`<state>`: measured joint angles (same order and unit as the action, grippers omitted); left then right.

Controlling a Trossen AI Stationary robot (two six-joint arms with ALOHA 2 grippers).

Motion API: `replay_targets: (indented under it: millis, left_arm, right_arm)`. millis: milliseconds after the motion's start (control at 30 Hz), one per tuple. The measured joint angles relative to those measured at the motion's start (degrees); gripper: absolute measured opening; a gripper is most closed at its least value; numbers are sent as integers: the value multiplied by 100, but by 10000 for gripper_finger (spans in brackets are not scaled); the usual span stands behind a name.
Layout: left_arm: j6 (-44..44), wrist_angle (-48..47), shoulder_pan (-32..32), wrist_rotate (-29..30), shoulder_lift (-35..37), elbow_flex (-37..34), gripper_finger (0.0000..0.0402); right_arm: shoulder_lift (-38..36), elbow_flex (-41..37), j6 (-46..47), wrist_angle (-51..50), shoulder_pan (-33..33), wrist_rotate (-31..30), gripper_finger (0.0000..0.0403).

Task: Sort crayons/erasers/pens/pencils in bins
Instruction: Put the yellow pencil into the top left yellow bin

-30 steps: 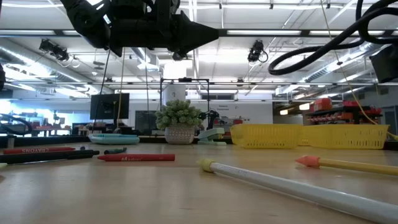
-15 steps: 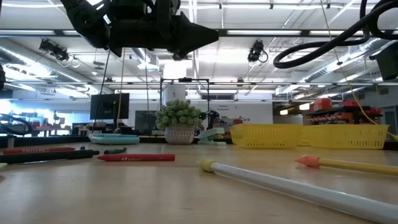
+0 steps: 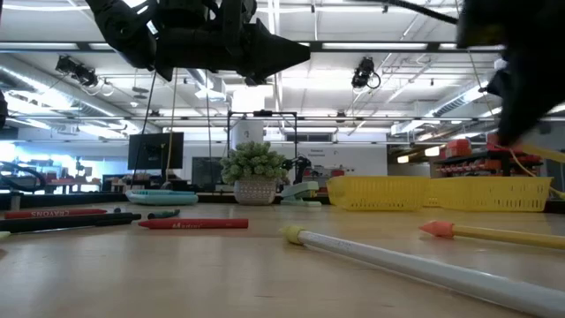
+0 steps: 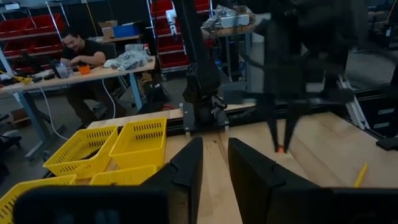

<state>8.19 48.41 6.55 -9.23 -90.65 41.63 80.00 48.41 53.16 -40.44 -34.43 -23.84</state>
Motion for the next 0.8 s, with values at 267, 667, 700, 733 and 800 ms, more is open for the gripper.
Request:
replay_targets:
  millis: [267,667,700,733,800]
  left_arm:
    - [153,-49,4,1,2,-2,83]
    - [115,-79,302,52,2,-2,90]
    - [85,-79,371,52,2,-2,91]
    - [14,-79,449,53,2,-2,93]
    - [-48,-77,597,61,2,-2,96]
  right_arm:
    - [-763,4,-2384,294,1452,-1246,46]
    - [-1035,13,-6058,2366,4269,-481,46]
    - [-990,13,-6243,2479,4489,-294,46]
    - [-935,13,-6407,2624,4705,-114,46]
    - [-842,13,-6713,2992,5092,297,46]
